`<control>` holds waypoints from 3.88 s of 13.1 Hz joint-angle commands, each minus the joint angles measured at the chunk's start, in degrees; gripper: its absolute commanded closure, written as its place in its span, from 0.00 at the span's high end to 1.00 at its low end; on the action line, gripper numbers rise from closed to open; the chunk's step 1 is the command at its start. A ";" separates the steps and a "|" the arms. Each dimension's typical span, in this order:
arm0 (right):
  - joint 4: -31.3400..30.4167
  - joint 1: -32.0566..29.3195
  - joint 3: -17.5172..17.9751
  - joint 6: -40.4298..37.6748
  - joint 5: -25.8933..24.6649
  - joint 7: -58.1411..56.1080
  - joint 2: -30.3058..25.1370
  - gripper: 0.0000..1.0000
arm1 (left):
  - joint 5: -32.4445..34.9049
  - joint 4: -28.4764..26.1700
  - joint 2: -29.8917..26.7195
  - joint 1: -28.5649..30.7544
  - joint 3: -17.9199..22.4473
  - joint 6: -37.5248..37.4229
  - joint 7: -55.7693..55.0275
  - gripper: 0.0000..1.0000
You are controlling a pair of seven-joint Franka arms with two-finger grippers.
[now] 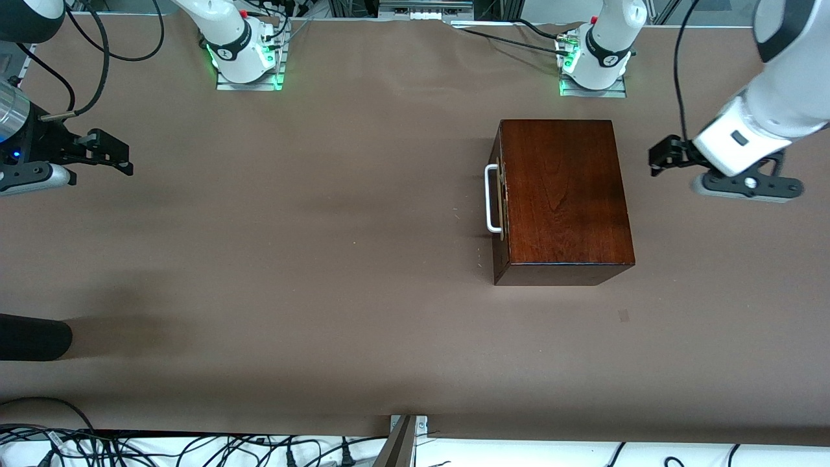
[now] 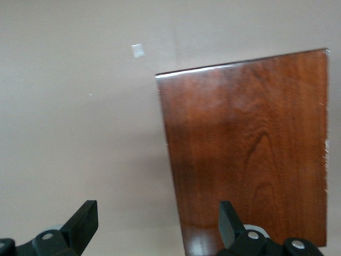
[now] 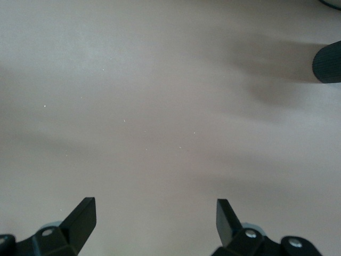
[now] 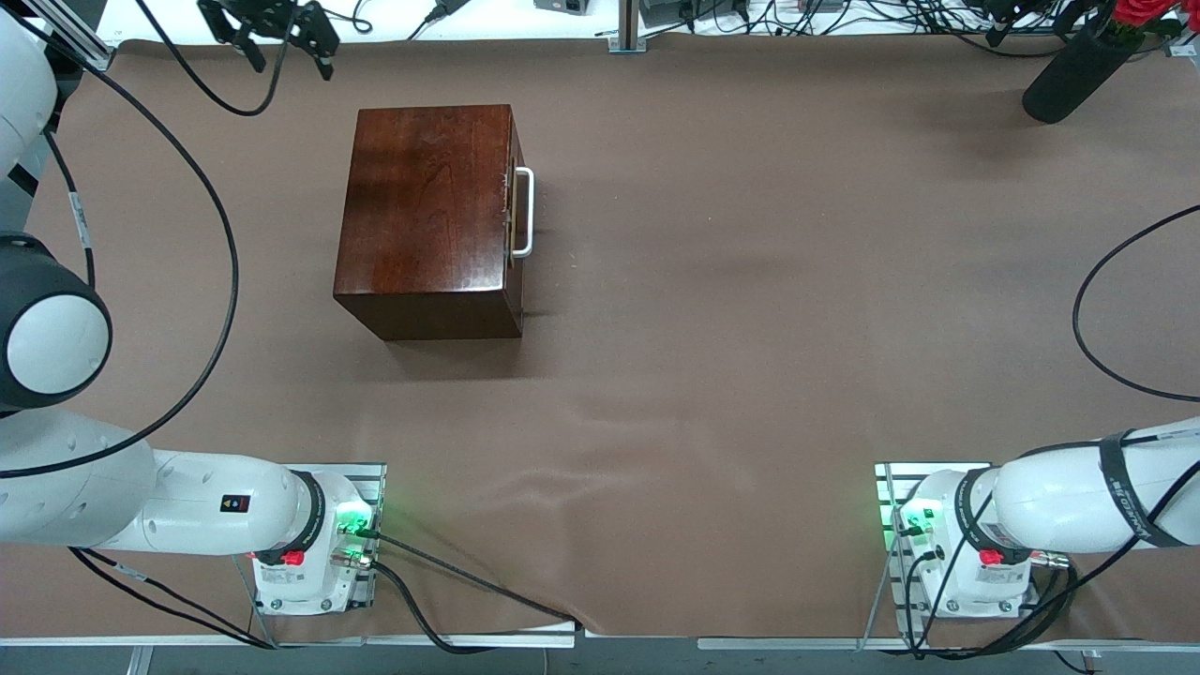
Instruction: Open drawer, take yellow block, close drawer
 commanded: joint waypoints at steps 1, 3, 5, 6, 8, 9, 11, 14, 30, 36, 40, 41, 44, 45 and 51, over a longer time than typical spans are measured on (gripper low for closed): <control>0.80 -0.28 0.06 -0.96 0.46 -0.04 0.02 1.00 | -1.94 2.17 0.96 -1.33 -4.86 -1.54 -4.08 1.00; 0.80 -0.28 0.06 -0.96 0.46 -0.04 0.02 1.00 | -4.05 2.26 2.70 -2.47 -8.64 -0.75 -6.55 1.00; 0.80 -0.28 0.15 -0.96 0.46 0.05 -0.06 1.00 | -4.49 3.66 5.07 -3.96 -9.80 2.57 -9.89 1.00; 0.80 -0.28 0.15 -0.96 0.46 -0.04 0.02 1.00 | -7.10 4.10 6.57 -4.23 -9.80 2.85 -10.07 1.00; 0.80 -0.28 0.15 -0.96 0.46 -0.04 0.02 1.00 | -9.24 4.02 9.55 -6.15 -9.80 2.94 -9.99 1.00; 0.80 -0.28 0.15 -0.96 0.46 -0.04 -0.06 1.00 | -8.63 3.93 11.66 -8.86 -9.71 2.94 -10.08 1.00; 0.80 -0.28 0.15 -0.96 0.46 -0.04 0.02 1.00 | -8.62 3.58 13.61 -10.82 -9.80 5.38 -11.12 1.00; 0.80 -0.28 0.06 -0.96 0.46 -0.04 0.02 1.00 | -6.97 3.14 16.50 -16.87 -9.54 11.37 -21.55 1.00; 0.88 -0.19 0.24 -0.87 0.46 0.05 0.02 1.00 | 16.76 -3.98 26.26 -24.36 -9.71 25.08 -45.22 1.00; 0.88 -0.19 0.24 -0.96 0.46 -0.04 0.02 1.00 | 18.10 -3.98 28.90 -24.89 -9.71 27.37 -46.90 1.00; 0.88 -0.19 0.15 -0.96 0.46 -0.04 0.02 1.00 | 17.75 -3.02 30.13 -26.46 -9.80 30.09 -50.58 1.00; 0.88 -0.19 0.15 -0.96 0.46 -0.04 0.02 1.00 | 17.66 -2.93 30.48 -26.64 -9.80 31.23 -51.72 1.00; 0.88 -0.19 0.15 -0.96 0.46 0.05 0.02 1.00 | 17.13 -0.75 32.41 -27.79 -9.89 32.91 -52.61 1.00; 0.88 -0.19 0.15 -0.96 0.46 0.05 0.02 1.00 | 16.95 0.75 33.29 -28.83 -9.89 32.92 -53.57 1.00; 0.88 -0.19 0.15 -0.87 0.46 -0.04 0.03 1.00 | 16.78 6.74 36.73 -32.01 -9.80 32.92 -57.53 1.00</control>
